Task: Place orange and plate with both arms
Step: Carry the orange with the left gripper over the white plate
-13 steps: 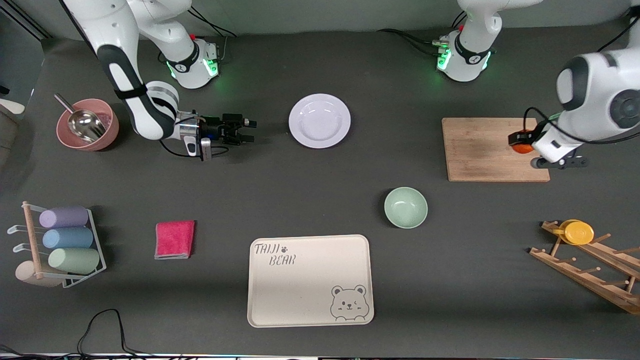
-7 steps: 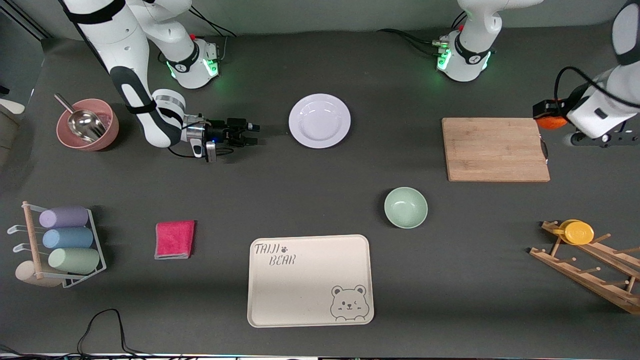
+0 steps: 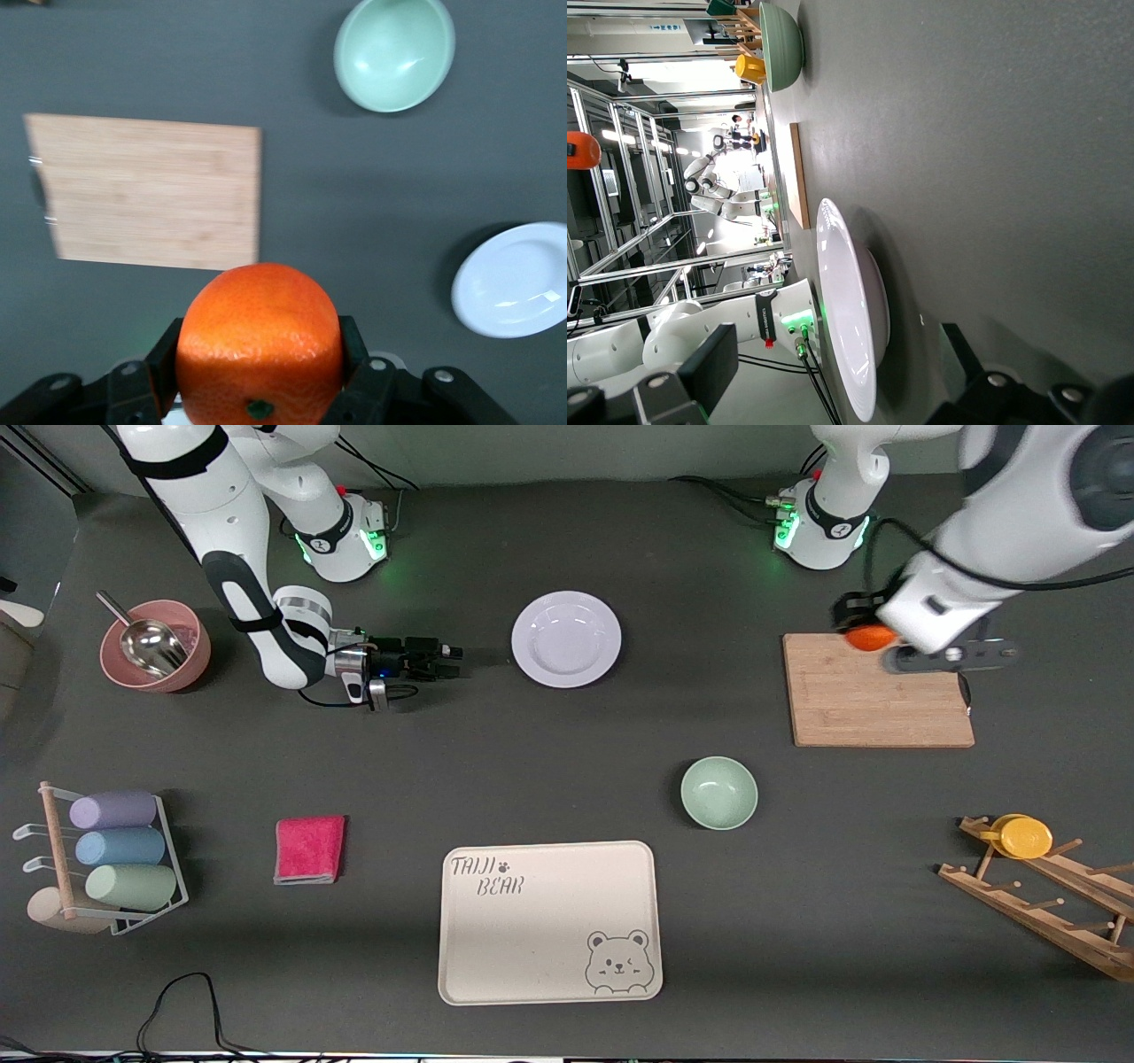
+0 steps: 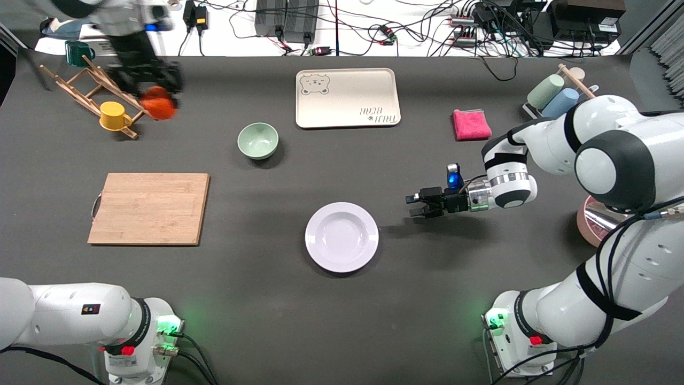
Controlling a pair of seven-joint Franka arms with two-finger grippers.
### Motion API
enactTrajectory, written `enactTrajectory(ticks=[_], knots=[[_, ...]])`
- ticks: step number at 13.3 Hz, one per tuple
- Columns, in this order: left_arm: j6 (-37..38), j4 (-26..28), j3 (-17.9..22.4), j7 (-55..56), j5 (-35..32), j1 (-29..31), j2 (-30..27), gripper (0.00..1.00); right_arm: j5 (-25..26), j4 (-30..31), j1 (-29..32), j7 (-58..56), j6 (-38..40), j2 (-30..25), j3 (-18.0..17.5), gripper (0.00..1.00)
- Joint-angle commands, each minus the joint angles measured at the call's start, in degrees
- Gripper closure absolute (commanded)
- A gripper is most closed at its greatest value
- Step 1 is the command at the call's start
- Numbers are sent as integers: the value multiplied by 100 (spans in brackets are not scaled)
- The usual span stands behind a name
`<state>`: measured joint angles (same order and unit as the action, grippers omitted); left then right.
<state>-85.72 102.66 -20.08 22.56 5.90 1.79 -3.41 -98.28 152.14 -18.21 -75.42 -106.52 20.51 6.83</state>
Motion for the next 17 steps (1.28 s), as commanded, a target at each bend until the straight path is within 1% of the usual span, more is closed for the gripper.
enactTrajectory(ticks=[1,4,6,8,13,14,16,17], knots=[[-460,-107,-496,1291,113,-362,454,100,-122,-26,-25,80,43,32,-41,0],[-1224,104,-523,2645,122,-1362,867,100,-95,-26,-25,-122,43,85,-41,0],[-1761,254,-523,3270,121,-1838,1122,100,-69,-26,-25,-122,35,76,-33,0],[-2113,359,-523,3789,69,-2269,1359,100,-69,-26,-25,-122,43,76,-33,0],[-3694,1193,-523,4642,-71,-3272,1886,100,-51,-26,-25,-122,35,76,-33,0],[-3906,1221,-523,4905,-176,-3456,2044,100,-43,-26,-25,-122,43,67,-33,4],[-4284,1221,-523,5459,-562,-3808,2422,100,-42,-35,-24,-113,35,67,-33,21],[-4469,1221,-523,5722,-721,-3914,2598,100,-34,-35,-25,-113,35,67,-33,28]])
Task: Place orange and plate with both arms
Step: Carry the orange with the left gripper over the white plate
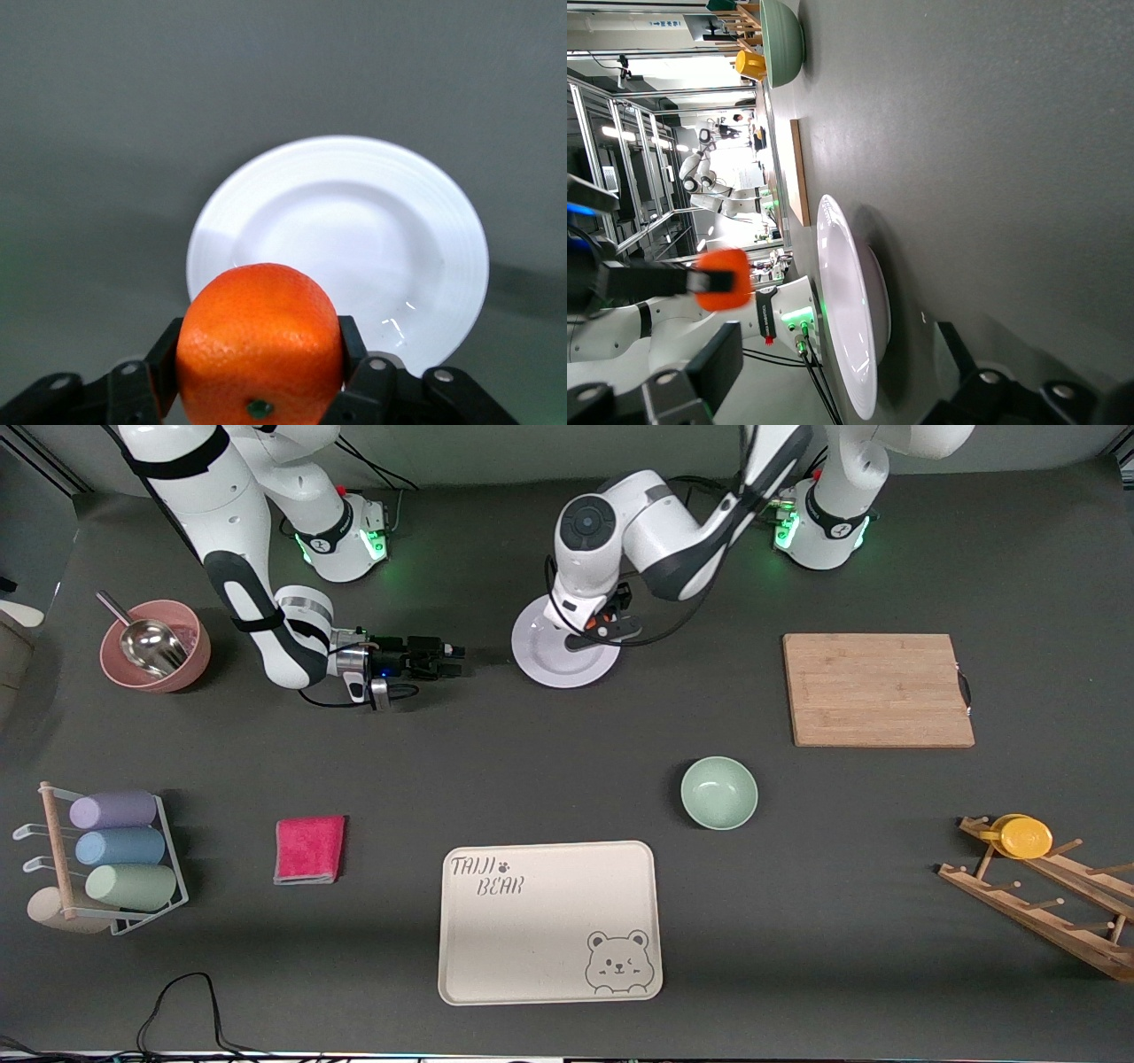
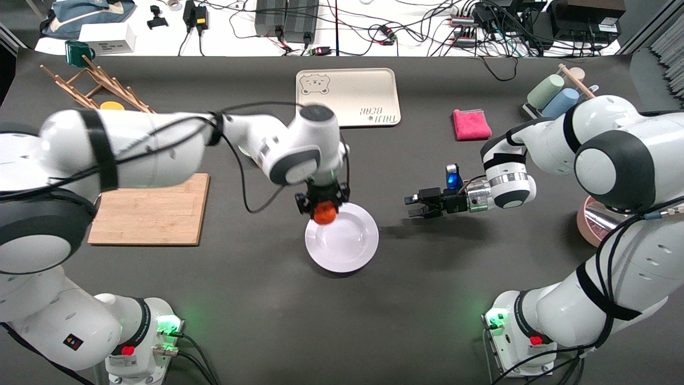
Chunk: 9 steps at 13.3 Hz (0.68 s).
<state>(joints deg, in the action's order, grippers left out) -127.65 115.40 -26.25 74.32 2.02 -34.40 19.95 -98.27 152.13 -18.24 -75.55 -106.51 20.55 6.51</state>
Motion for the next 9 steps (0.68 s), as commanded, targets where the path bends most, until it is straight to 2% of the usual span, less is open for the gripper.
enactTrajectory(ticks=[1,4,6,8,9], knots=[[-452,-52,94,766,-508,-339,411,100,-34,-26,-22,-100,34,63,0,34],[-839,-70,94,1355,-1000,-471,799,100,-34,-26,-22,-100,34,55,0,51],[-954,-96,94,1567,-1203,-480,975,100,-34,-26,-22,-109,34,54,0,58],[-972,-131,103,1639,-1265,-489,1045,100,-34,-26,-22,-109,34,54,0,58],[-972,-166,112,1647,-1265,-480,1072,86,-34,-26,-22,-100,34,54,0,58]])
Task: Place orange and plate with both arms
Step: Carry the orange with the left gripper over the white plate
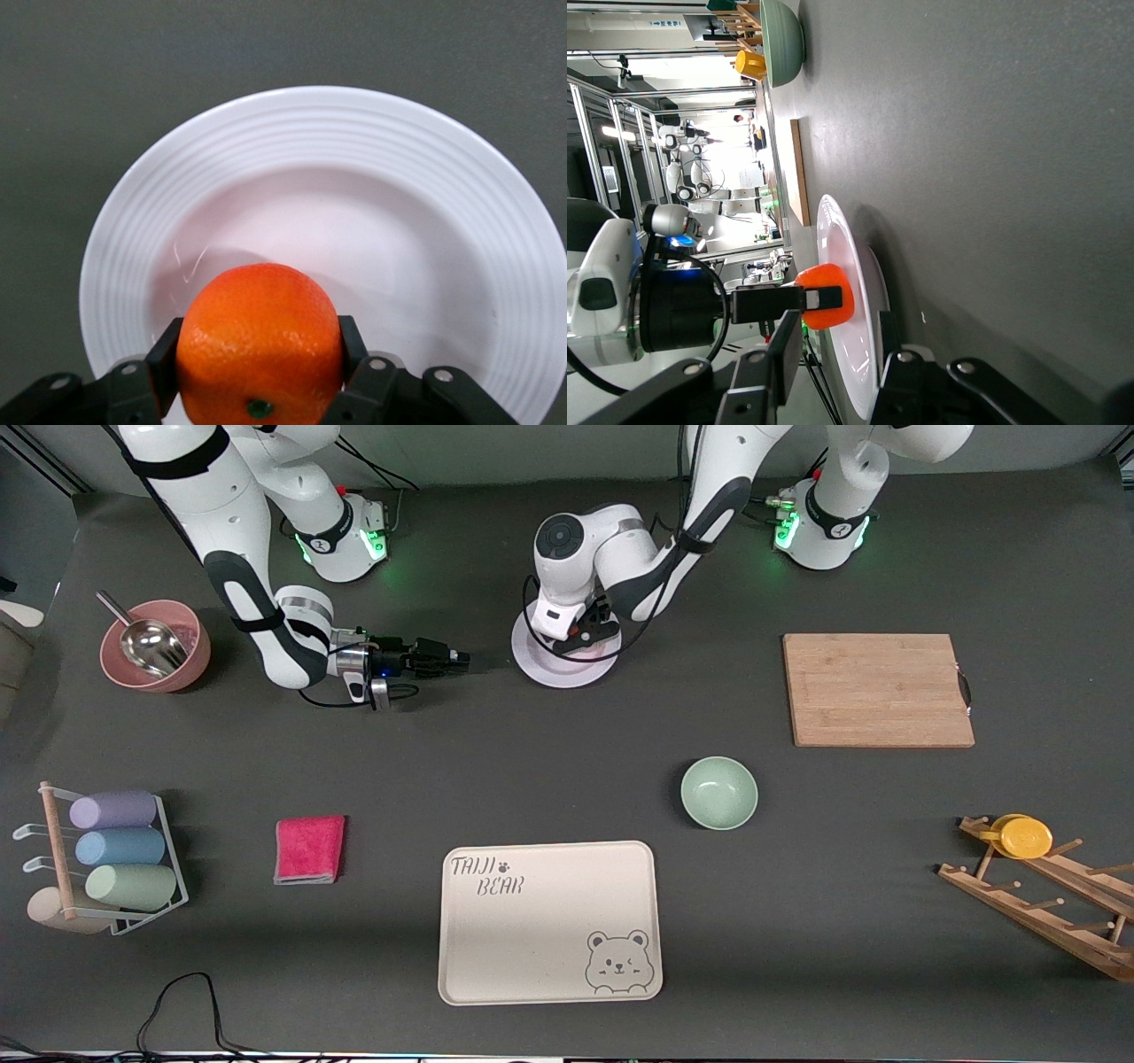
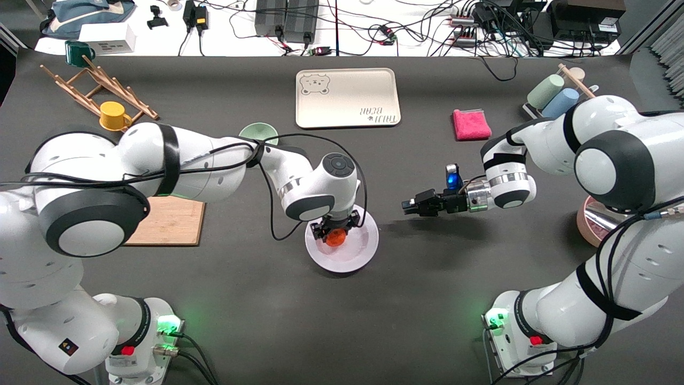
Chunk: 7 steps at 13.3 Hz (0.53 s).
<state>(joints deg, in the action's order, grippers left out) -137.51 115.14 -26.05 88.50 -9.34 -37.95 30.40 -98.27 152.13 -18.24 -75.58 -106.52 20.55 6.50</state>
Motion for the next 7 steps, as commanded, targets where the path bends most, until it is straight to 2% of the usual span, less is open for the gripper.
enactTrajectory(ticks=[1,2,7], knots=[[13,-158,91,237,-130,-125,53,14,-34,-26,-22,-106,34,54,0,58],[13,-158,100,281,-130,-125,54,0,-34,-26,-22,-106,34,54,0,58],[398,-228,117,247,-130,-28,-261,0,-34,-26,-22,-282,34,81,0,58]])
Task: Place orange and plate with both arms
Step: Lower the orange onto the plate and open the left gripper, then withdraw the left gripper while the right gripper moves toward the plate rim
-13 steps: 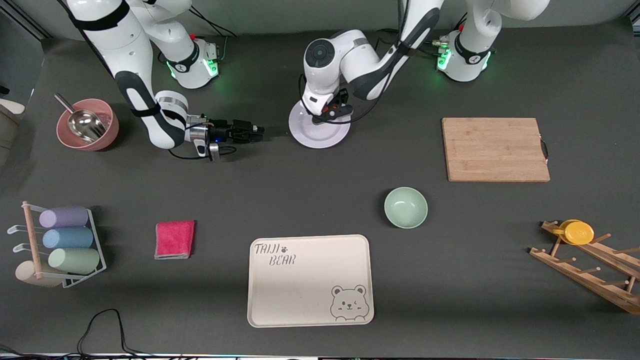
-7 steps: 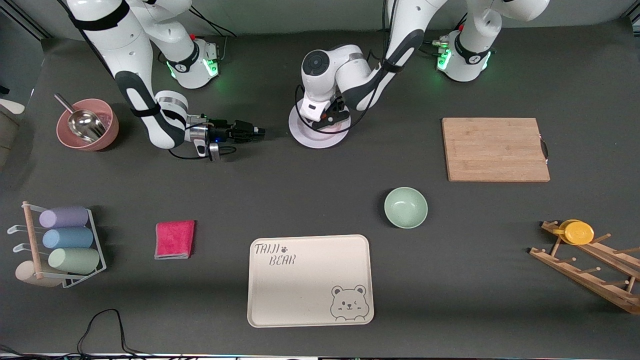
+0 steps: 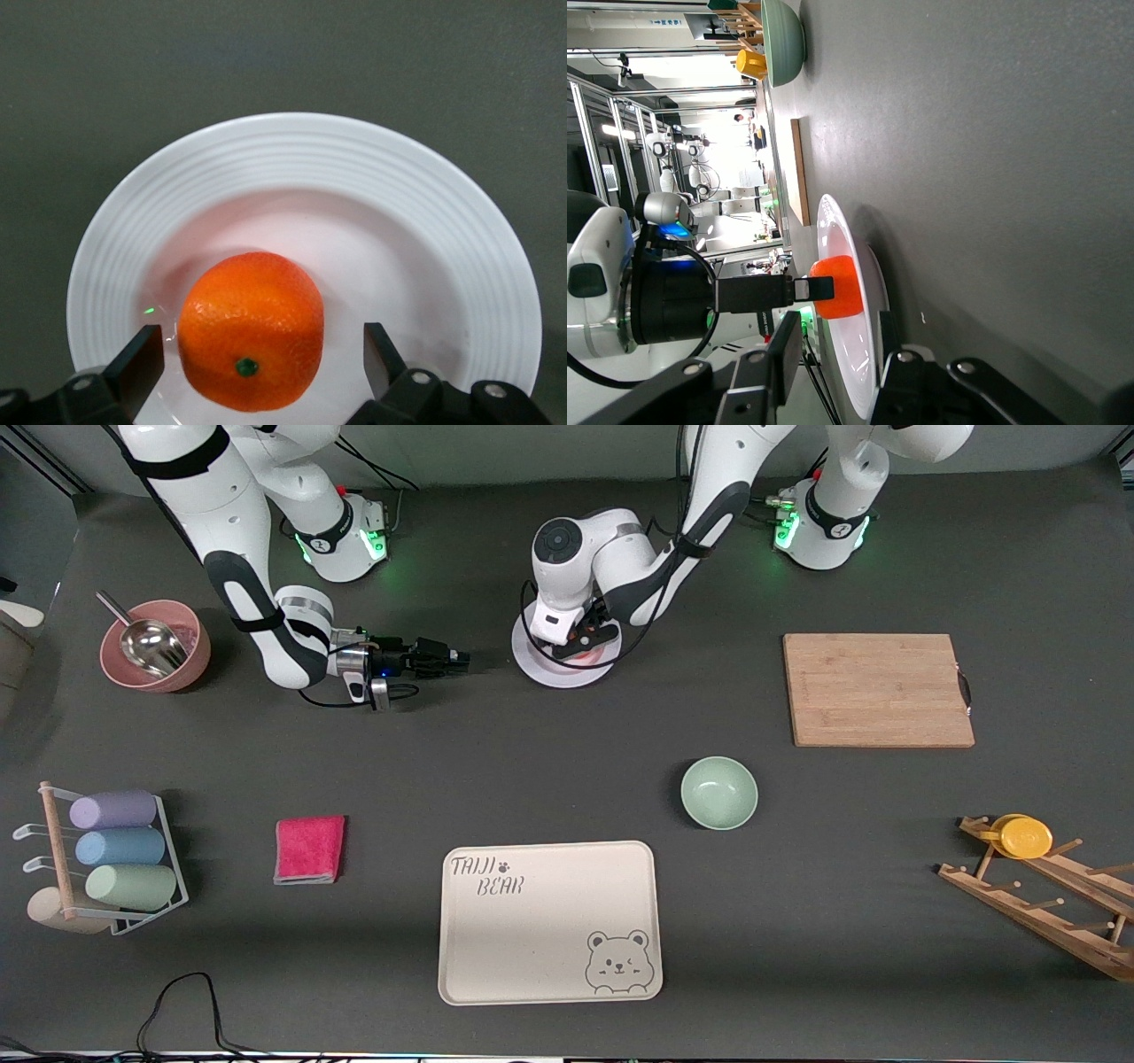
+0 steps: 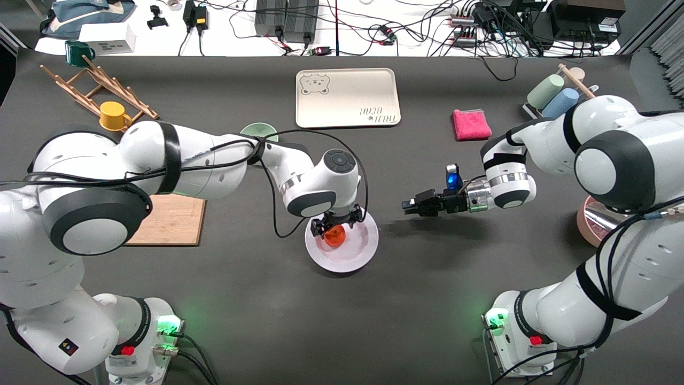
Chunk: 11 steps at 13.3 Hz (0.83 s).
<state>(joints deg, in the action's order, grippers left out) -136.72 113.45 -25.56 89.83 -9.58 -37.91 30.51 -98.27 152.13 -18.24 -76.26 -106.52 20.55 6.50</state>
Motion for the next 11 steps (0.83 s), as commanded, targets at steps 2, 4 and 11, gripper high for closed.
enactTrajectory(ticks=[2,4,11], knots=[[1055,-252,34,-288,-53,257,-553,0,-43,-26,-48,-459,35,220,-8,58],[1698,-384,16,-877,157,608,-887,0,-43,-34,-83,-573,35,300,-8,58],[3342,-385,1163,-4531,1291,1840,-2530,0,-131,-26,-83,-1084,70,591,-79,58]])
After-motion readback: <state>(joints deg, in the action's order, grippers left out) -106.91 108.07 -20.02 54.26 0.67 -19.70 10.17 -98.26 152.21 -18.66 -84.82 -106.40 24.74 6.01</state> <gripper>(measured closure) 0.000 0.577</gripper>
